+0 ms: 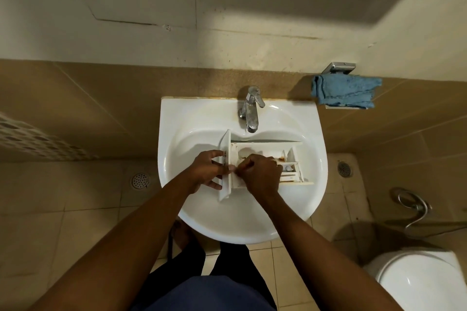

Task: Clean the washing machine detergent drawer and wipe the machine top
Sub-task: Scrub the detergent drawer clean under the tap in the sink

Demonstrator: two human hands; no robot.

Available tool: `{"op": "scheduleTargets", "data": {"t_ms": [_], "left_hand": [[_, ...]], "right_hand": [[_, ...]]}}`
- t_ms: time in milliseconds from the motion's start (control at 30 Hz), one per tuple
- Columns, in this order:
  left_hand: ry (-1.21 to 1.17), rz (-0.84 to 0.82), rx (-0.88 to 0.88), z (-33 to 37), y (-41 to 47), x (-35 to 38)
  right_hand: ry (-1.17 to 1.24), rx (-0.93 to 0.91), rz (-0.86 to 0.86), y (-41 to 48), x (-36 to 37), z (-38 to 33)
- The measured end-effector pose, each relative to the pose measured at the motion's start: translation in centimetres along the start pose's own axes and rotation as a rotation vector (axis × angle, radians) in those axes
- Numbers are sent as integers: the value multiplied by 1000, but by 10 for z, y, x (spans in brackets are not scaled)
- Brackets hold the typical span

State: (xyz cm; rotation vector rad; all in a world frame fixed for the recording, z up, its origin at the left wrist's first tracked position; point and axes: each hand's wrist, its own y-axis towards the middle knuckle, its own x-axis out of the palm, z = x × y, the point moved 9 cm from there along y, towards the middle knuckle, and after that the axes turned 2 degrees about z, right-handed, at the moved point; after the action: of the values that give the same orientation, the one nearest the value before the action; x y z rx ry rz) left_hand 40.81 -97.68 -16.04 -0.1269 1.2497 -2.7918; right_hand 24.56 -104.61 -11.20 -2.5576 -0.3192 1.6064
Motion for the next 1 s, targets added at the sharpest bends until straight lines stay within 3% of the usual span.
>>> {"op": "scheduleTargets", "data": {"t_ms": [167, 400, 667, 800, 1000], "left_hand": [[0, 11, 1, 0, -2, -1], [4, 1, 2, 2, -2, 0], [10, 8, -5, 2, -4, 0], [20, -6, 3, 3, -3, 1], [34, -15, 1, 3, -4, 1]], "right_hand": [[129, 6, 154, 15, -9, -25], [-31, -29, 70, -7, -9, -6], [160, 37, 111, 10, -11, -17], [32, -38, 101, -26, -13, -1], [80, -68, 159, -42, -14, -2]]}}
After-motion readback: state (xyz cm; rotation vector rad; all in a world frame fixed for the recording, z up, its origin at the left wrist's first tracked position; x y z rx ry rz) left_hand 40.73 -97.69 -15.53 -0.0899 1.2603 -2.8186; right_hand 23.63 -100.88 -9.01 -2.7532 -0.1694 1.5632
